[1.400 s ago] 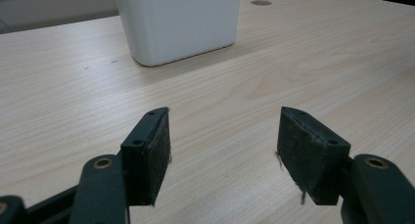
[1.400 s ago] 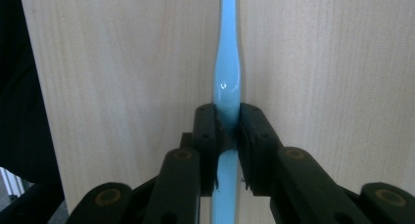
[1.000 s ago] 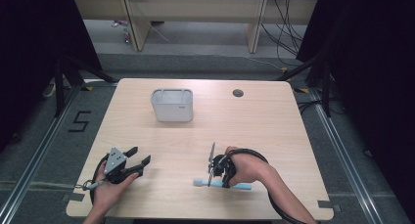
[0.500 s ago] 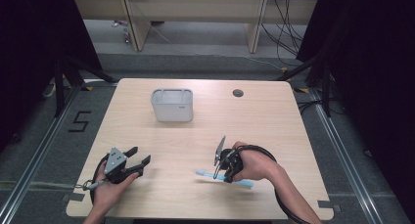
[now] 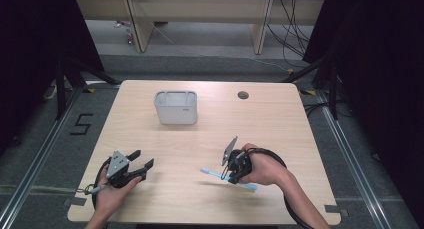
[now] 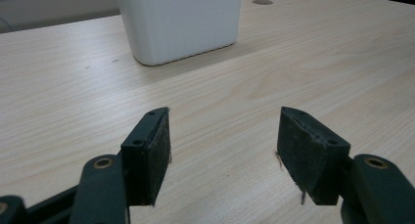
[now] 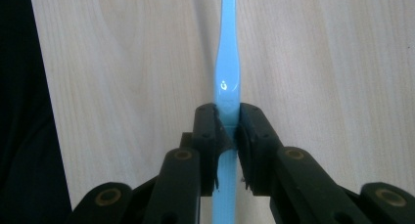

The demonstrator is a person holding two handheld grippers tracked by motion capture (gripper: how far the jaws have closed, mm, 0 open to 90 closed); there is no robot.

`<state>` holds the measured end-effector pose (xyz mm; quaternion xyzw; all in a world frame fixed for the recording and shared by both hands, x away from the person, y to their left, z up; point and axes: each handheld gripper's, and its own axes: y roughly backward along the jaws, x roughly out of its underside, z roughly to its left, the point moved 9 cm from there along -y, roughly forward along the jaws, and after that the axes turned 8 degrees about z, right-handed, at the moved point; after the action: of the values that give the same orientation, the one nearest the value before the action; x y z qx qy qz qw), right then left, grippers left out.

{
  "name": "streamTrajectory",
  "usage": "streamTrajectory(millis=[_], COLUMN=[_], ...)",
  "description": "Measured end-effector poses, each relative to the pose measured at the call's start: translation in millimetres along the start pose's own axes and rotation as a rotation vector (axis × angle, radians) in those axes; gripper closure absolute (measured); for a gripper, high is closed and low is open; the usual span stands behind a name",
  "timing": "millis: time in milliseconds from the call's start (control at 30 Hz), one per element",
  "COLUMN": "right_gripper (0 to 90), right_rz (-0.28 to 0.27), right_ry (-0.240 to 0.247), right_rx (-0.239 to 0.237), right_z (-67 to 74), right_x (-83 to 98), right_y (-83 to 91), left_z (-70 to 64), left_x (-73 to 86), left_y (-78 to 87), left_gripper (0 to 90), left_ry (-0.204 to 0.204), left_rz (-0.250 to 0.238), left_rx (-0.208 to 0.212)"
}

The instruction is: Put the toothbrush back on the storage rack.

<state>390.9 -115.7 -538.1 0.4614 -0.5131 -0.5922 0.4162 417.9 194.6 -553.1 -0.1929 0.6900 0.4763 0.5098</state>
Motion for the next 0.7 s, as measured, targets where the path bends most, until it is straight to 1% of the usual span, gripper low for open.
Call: streamTrajectory(millis=[33, 67, 100, 133, 167, 200, 233, 267, 300, 333, 367, 400, 433, 467, 500, 567, 633, 667, 700], right_gripper=[78.7, 78.7, 78.7, 78.7, 78.7, 78.7, 78.7, 78.7, 78.7, 78.7, 78.7, 78.6, 78.7, 78.7, 78.7, 78.7, 78.7, 78.7, 78.7], right_rz=[-0.001, -0.008, -0.033, -0.043, -0.059, -0.063, -0.07, -0.081, -0.082, -0.093, -0.096, -0.114, -0.116, -0.124, -0.13, -0.15, -0.17, -0.174, -0.18], right_ry=[-0.036, -0.035, -0.018, -0.02, -0.063, -0.062, -0.057, -0.076, -0.068, -0.078, -0.09, -0.08, -0.091, -0.099, -0.103, -0.113, -0.126, -0.116, -0.13], right_rx=[0.004, 0.005, 0.0, 0.004, -0.008, -0.008, 0.004, -0.002, 0.005, 0.017, 0.009, 0.025, 0.013, 0.029, 0.024, 0.046, 0.055, 0.05, 0.053], right_z=[1.0, 0.1, -0.5, -0.6, 2.1, 1.6, -0.6, 0.4, -1.2, -2.7, -2.0, -4.6, -3.2, -5.2, -5.1, -8.2, -9.6, -9.7, -9.6], right_x=[0.7, 0.5, -1.4, -1.6, -2.9, -2.3, -2.0, -2.2, -1.5, -1.5, -0.7, -1.5, -0.9, -0.7, -0.5, -0.5, -0.7, -0.8, -0.5], right_y=[1.1, 1.7, 1.2, 2.1, 2.3, 2.8, 2.8, 3.3, 3.6, 4.1, 5.2, 5.5, 6.3, 7.1, 7.4, 8.4, 9.4, 9.3, 10.2], left_z=[0.0, 0.0, -0.1, -0.1, -0.2, -0.2, -0.1, -0.1, 0.0, 0.0, 0.0, 0.0, 0.0, 0.0, 0.0, 0.0, 0.0, -0.1, -0.1], left_x=[0.0, 0.0, 0.0, 0.1, 0.1, 0.1, 0.1, 0.1, 0.0, 0.0, 0.0, 0.0, 0.1, 0.0, 0.0, 0.1, 0.0, 0.0, 0.1], left_y=[0.0, 0.1, 0.1, 0.1, 0.1, 0.1, 0.2, 0.2, 0.2, 0.0, 0.0, 0.1, 0.2, 0.1, 0.1, 0.1, 0.1, 0.0, 0.0], left_gripper=[36.6, 36.6, 36.6, 36.6, 36.6, 36.6, 36.6, 36.6, 36.6, 36.6, 36.6, 36.6, 36.6, 36.6, 36.6, 36.6, 36.6, 36.6, 36.6], left_ry=[-0.001, -0.001, -0.003, -0.005, -0.005, -0.005, -0.004, -0.003, -0.001, 0.0, -0.001, -0.003, -0.004, -0.003, -0.003, -0.003, -0.003, -0.003, -0.004], left_rz=[0.0, 0.0, 0.001, 0.001, 0.001, 0.001, 0.001, 0.0, 0.0, 0.0, 0.001, 0.001, 0.001, 0.001, 0.001, 0.001, 0.001, 0.001, 0.001], left_rx=[0.0, 0.0, -0.001, -0.001, -0.001, -0.001, -0.001, -0.001, 0.0, 0.0, 0.0, -0.001, -0.001, -0.001, -0.001, -0.001, -0.002, -0.002, -0.002])
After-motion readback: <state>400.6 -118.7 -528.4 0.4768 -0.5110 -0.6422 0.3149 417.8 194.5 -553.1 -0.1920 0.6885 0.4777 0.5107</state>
